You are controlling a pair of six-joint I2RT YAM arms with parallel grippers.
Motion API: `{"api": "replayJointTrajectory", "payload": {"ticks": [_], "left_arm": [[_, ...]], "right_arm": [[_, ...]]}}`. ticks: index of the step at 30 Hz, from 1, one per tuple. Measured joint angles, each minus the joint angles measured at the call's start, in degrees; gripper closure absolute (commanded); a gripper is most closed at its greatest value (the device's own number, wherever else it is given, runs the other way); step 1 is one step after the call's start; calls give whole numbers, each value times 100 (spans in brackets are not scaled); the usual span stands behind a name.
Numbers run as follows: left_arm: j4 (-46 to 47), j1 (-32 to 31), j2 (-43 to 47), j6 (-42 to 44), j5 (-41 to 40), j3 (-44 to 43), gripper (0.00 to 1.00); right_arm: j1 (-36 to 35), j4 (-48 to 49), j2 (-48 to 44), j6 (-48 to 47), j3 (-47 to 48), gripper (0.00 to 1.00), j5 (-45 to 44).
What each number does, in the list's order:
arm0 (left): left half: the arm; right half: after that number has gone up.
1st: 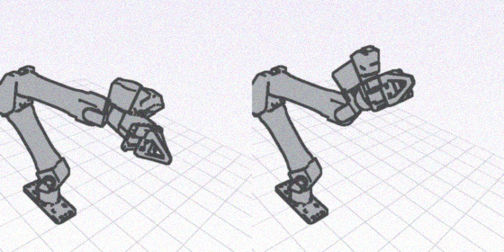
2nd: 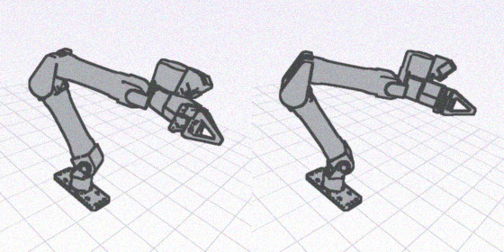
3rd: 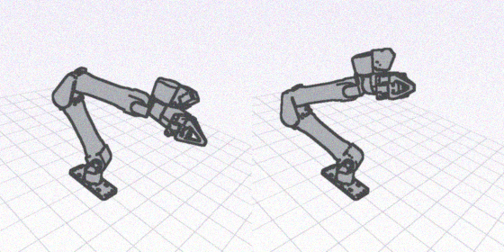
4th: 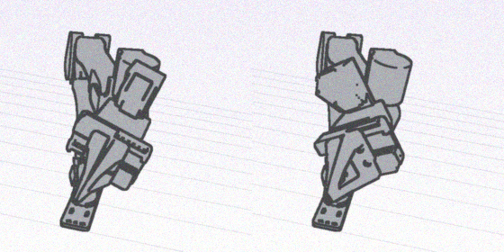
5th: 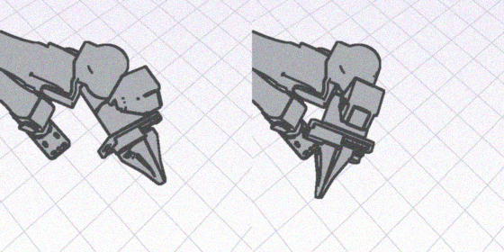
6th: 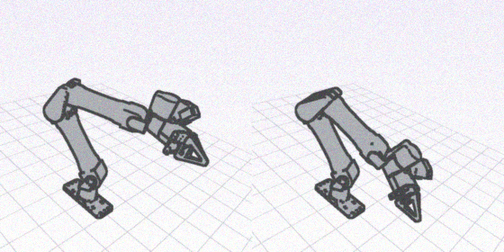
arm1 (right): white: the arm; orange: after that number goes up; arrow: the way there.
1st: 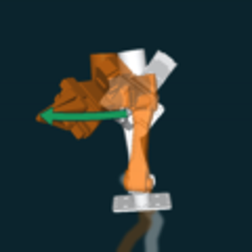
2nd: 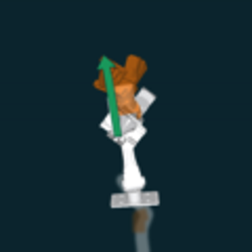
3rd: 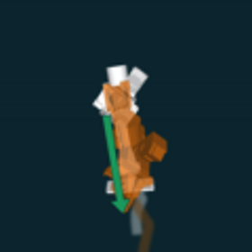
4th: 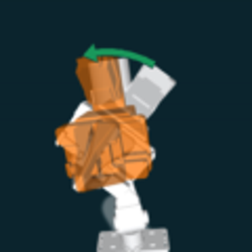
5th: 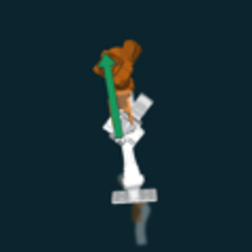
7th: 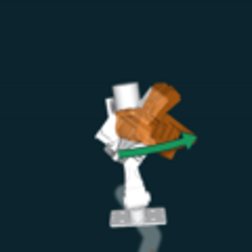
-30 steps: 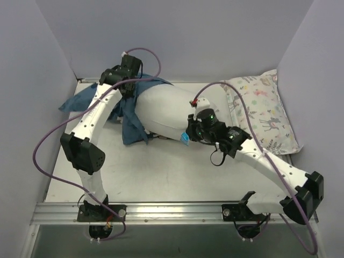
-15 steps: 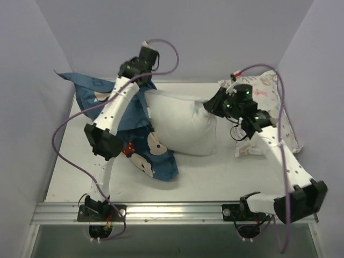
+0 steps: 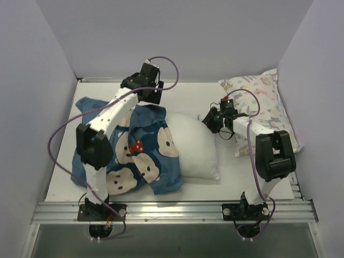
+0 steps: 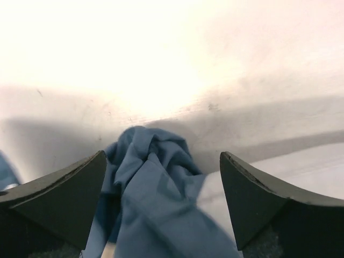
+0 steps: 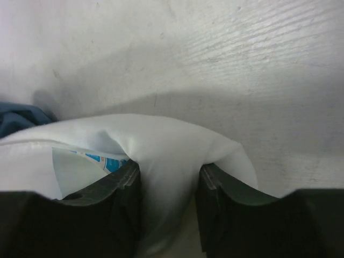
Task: Remove the pillowcase from the pillow
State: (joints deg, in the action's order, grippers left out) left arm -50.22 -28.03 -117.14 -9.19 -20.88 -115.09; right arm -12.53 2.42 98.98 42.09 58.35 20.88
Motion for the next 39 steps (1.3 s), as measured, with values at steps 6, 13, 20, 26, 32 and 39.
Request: {"api": "replayJointTrajectory", "payload": {"ticks": [6, 13, 20, 26, 32, 39], "left_arm": [[756, -37, 2221, -295, -205, 1003, 4], [909, -74, 3958, -1165, -1202, 2710, 3], [616, 26, 4614, -2039, -1617, 4645, 3], [966, 256, 5141, -2291, -1182, 5285, 3], [1843, 540, 5429, -2009, 28, 5895, 3], [2968, 719, 4736, -1906, 807, 6172, 50]], "right_arm": [[125, -275, -223, -205, 153, 29, -286], [127, -782, -1102, -498, 251, 12, -682], [-560, -1093, -2433, -911, 101, 4, -798], [-1497, -1132, -2898, -1279, -656, 1, -807], [-1694, -997, -2769, -1547, -809, 0, -809], [-2002, -822, -1768, -1722, -337, 74, -981]]}}
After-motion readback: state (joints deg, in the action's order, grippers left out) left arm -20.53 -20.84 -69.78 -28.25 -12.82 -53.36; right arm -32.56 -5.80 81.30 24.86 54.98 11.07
